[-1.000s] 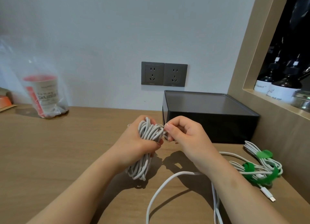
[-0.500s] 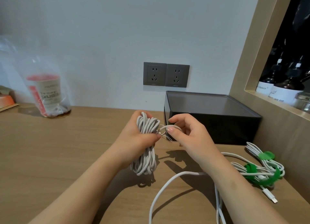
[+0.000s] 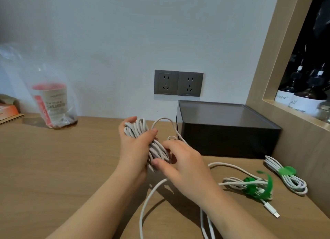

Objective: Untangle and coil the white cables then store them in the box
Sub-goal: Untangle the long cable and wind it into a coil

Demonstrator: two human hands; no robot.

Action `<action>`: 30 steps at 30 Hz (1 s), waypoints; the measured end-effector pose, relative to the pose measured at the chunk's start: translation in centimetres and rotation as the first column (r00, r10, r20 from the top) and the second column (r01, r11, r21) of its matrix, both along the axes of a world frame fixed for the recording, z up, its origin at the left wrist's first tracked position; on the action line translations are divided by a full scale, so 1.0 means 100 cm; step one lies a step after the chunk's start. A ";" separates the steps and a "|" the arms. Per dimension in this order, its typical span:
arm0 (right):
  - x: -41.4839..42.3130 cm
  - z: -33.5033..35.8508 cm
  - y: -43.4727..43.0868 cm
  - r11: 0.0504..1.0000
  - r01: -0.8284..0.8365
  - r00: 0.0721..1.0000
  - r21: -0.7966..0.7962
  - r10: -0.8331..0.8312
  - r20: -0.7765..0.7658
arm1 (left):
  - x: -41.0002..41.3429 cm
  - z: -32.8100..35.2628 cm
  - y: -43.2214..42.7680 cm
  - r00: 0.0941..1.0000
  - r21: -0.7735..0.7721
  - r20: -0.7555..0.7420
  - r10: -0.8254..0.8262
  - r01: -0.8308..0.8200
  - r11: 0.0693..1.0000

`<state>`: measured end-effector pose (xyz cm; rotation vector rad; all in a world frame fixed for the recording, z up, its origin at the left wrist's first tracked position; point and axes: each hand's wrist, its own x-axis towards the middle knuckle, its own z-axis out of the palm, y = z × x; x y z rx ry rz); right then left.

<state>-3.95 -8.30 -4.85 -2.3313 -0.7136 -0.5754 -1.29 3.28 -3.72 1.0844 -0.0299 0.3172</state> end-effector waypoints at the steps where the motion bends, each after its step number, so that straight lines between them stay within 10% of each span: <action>1: 0.001 -0.001 0.000 1.000 0.012 0.999 -0.001 -0.011 0.045 | 0.001 -0.001 0.000 1.000 -0.052 -0.020 -0.010 0.008 0.999; 15: 0.002 -0.005 0.002 0.997 -0.022 0.998 -0.079 0.026 0.058 | 0.011 -0.015 0.019 0.932 -0.430 -0.206 -0.299 0.188 0.883; 30: 0.009 -0.013 0.000 0.989 0.086 0.977 -0.120 -0.060 0.206 | 0.016 -0.012 0.014 0.881 -0.434 -0.274 -0.385 0.244 0.867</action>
